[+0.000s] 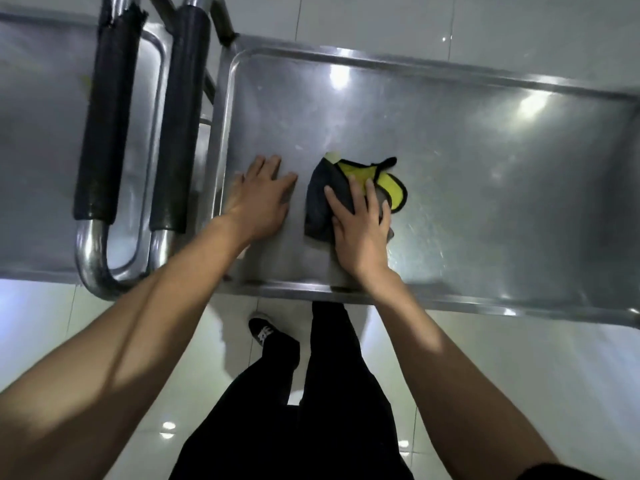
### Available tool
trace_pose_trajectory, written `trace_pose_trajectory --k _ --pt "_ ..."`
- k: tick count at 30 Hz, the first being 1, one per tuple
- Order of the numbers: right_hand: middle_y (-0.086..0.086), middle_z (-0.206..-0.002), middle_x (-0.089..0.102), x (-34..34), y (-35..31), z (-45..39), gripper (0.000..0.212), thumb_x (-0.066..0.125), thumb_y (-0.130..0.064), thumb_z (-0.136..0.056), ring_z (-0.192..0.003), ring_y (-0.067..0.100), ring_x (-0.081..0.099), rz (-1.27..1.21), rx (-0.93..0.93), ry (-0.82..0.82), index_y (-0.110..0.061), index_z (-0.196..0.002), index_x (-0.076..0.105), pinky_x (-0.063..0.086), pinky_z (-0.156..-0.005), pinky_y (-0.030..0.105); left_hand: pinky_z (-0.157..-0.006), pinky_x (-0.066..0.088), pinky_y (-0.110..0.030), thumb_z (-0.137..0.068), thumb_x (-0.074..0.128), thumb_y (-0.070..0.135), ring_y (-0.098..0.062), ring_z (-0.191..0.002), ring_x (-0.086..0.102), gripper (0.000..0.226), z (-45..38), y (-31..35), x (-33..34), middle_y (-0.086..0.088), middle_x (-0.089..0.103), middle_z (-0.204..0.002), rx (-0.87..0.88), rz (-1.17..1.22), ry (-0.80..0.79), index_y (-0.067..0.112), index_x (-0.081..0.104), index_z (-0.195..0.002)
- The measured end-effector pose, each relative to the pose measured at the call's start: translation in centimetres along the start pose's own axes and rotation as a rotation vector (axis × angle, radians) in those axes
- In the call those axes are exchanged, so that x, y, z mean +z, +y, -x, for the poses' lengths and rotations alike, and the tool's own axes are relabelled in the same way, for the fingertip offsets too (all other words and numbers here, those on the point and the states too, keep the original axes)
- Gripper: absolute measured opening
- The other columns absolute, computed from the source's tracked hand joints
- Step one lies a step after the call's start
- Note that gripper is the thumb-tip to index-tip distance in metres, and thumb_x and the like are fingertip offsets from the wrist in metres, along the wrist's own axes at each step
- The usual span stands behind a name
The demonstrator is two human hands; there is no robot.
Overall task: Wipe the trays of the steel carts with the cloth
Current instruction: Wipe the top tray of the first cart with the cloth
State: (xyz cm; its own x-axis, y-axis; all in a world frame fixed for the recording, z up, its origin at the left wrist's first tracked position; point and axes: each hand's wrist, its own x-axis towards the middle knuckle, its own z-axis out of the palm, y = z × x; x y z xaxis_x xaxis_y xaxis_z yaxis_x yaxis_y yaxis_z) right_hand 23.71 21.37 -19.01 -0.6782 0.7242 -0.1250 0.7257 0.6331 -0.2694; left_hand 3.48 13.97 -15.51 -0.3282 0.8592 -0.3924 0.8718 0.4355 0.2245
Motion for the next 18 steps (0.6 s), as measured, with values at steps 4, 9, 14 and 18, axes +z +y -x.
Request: trace_pose_trajectory --k 4,9,14,18 --pt "0.003 -0.165 0.017 1.6 -1.7 6.7 0.066 0.057 -0.020 -0.093 -0.154 0.030 0.004 -0.018 -0.005 0.015 -0.044 -0.150 0.034 0.015 -0.118 0.057 -0.117 0.023 -0.062 -0.095 0.059 0.031 -0.033 -0.151 0.010 0.062 2.7 -0.6 0.9 -0.009 0.018 -0.163 0.004 -0.015 -0.003 0.028 0.035 -0.151" --pt "0.003 -0.165 0.014 2.3 -3.5 10.4 0.072 0.057 -0.012 -0.091 -0.154 0.029 0.000 -0.023 0.021 -0.038 -0.044 -0.150 0.032 0.010 -0.121 0.056 -0.116 0.026 -0.060 -0.096 0.057 0.038 -0.033 -0.150 0.011 0.059 4.3 -1.0 1.7 -0.007 0.016 -0.162 -0.014 -0.066 0.015 0.032 0.033 -0.151" --pt "0.001 -0.166 0.013 1.5 -3.8 9.1 0.064 0.052 -0.014 -0.096 -0.154 0.028 -0.001 -0.030 0.027 -0.082 -0.044 -0.150 0.034 0.009 -0.121 0.056 -0.117 0.025 -0.059 -0.097 0.056 0.038 -0.036 -0.149 0.009 0.058 4.8 -1.2 1.3 -0.008 0.016 -0.162 -0.044 -0.063 -0.013 0.034 0.034 -0.150" --pt "0.001 -0.165 0.017 1.0 -3.8 6.3 0.060 0.054 -0.017 -0.097 -0.154 0.028 0.003 -0.065 0.018 -0.049 -0.043 -0.149 0.039 0.011 -0.120 0.057 -0.117 0.026 -0.057 -0.097 0.057 0.036 -0.033 -0.148 0.013 0.054 4.6 -1.4 0.8 -0.006 0.021 -0.160 -0.045 -0.028 -0.007 0.035 0.040 -0.148"
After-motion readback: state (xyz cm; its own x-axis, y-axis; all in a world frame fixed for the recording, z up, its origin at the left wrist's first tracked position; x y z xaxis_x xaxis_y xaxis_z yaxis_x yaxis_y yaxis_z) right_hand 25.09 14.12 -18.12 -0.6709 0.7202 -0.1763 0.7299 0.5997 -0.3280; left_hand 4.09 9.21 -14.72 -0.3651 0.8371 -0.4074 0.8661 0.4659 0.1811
